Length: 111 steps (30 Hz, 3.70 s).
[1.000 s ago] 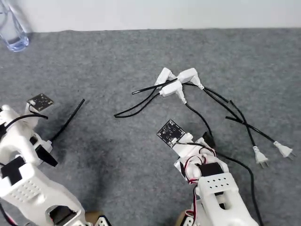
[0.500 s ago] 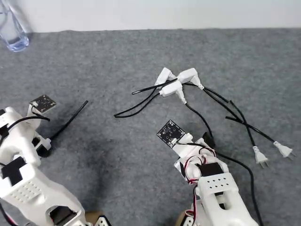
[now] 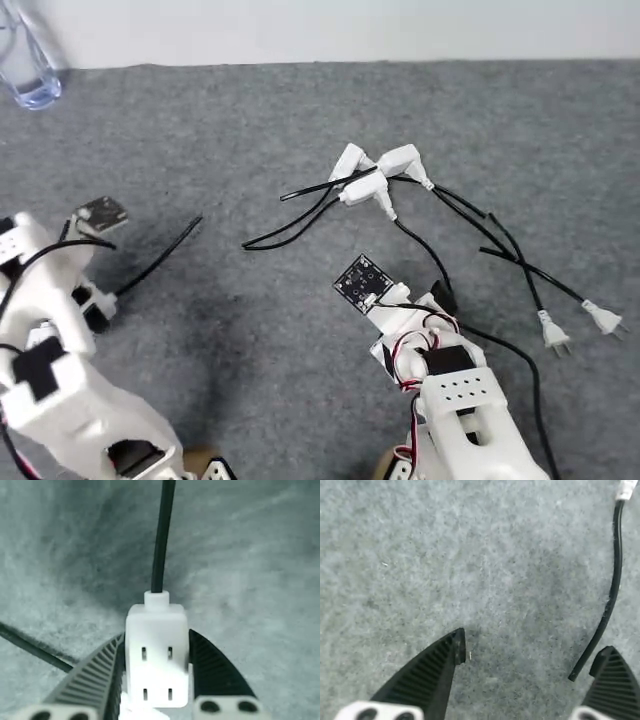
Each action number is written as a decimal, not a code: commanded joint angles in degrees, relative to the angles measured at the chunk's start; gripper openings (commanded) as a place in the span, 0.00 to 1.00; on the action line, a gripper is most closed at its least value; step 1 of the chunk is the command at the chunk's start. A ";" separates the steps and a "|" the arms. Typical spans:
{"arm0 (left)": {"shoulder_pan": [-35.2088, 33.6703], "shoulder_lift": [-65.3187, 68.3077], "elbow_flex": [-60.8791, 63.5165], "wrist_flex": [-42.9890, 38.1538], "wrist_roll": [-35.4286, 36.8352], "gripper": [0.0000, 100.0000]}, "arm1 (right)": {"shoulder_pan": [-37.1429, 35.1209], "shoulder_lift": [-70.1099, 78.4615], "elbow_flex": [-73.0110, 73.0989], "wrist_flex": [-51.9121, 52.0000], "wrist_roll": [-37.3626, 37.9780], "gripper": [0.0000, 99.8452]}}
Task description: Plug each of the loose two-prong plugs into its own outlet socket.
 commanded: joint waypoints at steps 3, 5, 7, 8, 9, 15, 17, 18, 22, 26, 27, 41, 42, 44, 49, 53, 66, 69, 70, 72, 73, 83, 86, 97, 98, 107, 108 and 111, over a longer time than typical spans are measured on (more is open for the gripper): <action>6.07 -14.24 -0.75 6.77 -0.44 0.01 | -0.31 -0.84 -0.62 -1.19 0.44 0.38; 9.05 -17.67 0.13 10.37 -0.44 0.01 | -0.04 -0.84 -0.62 -1.19 0.44 0.38; 13.10 -20.84 1.63 14.15 -0.35 0.01 | 0.40 -0.84 -0.70 -1.19 0.53 0.38; 15.30 -22.51 2.77 15.21 -0.26 0.01 | 1.54 -0.92 -0.97 -1.19 0.53 0.38; 17.58 -24.09 4.26 15.47 0.00 0.01 | 3.12 -0.92 -1.23 -1.54 0.53 0.38; 31.47 -30.24 14.20 11.52 8.00 0.01 | 14.29 -0.92 -2.99 -5.58 -4.22 0.38; 36.31 -30.51 17.10 9.85 10.37 0.01 | 16.84 -0.92 -3.78 -6.02 -6.86 0.38; 39.03 -30.51 18.59 9.05 11.60 0.01 | 17.98 -0.92 -4.13 -6.02 -7.74 0.38; 48.62 -30.51 23.78 4.22 17.58 0.01 | 21.32 -0.92 -4.57 -7.78 -9.93 0.38; 54.95 -30.51 27.03 -2.99 22.24 0.01 | 26.42 -0.92 -4.92 -9.80 -13.89 0.38; 56.09 -30.51 27.56 -4.57 23.30 0.01 | 27.82 -0.92 -5.10 -10.24 -15.30 0.38; 70.77 -21.10 24.92 -18.73 30.86 0.01 | 33.36 -0.92 -5.71 -12.88 -20.75 0.38; 70.86 -17.85 23.60 -19.52 30.86 0.01 | 33.36 -0.92 -5.54 -13.23 -20.66 0.38; 70.86 -11.08 20.09 -19.87 30.77 0.01 | 33.36 -0.92 -5.54 -13.49 -20.57 0.38; 73.23 -0.53 12.79 -19.78 30.68 0.01 | 33.45 -0.92 -5.54 -13.67 -20.48 0.38; 76.22 0.35 10.86 -19.96 30.68 0.01 | 33.45 -0.84 -5.36 -14.81 -20.57 0.38; 76.75 0.35 8.92 -17.41 35.34 0.30 | 33.10 -0.84 -4.75 -15.69 -20.40 0.38; 76.84 0.35 8.13 -17.23 35.60 0.38 | 33.36 -0.84 -4.75 -15.69 -20.40 0.38; 76.84 0.35 7.69 -16.97 35.69 0.39 | 33.36 -0.84 -4.75 -15.69 -20.40 0.38; 76.84 0.35 6.29 -15.12 35.78 0.39 | 33.54 -0.84 -4.75 -15.69 -20.48 0.38; 76.75 0.35 5.23 -13.89 35.78 0.39 | 33.89 -0.84 -4.75 -15.69 -20.57 0.38; 67.52 0.18 -10.42 1.41 35.87 0.39 | 40.13 -0.92 -5.80 -15.60 -26.64 0.38; 66.55 -2.73 -15.34 8.18 35.96 0.39 | 40.22 -0.92 -5.89 -15.60 -26.81 0.38; 46.95 -27.52 -22.02 16.53 55.38 0.39 | 40.13 -0.84 -7.82 -14.46 -19.43 0.38; 42.64 -28.84 -20.79 16.53 56.53 0.39 | 40.22 -0.48 -8.62 -13.41 -17.49 0.38; 13.45 -41.67 18.33 -0.35 57.32 0.39 | 42.24 -0.22 -26.64 12.09 1.49 0.38; 11.87 -43.96 24.13 -4.84 57.32 0.39 | 42.33 -0.13 -29.01 14.90 2.90 0.38; 10.55 -51.43 41.45 -17.93 57.93 0.39 | 40.75 1.36 -35.52 24.40 7.03 0.38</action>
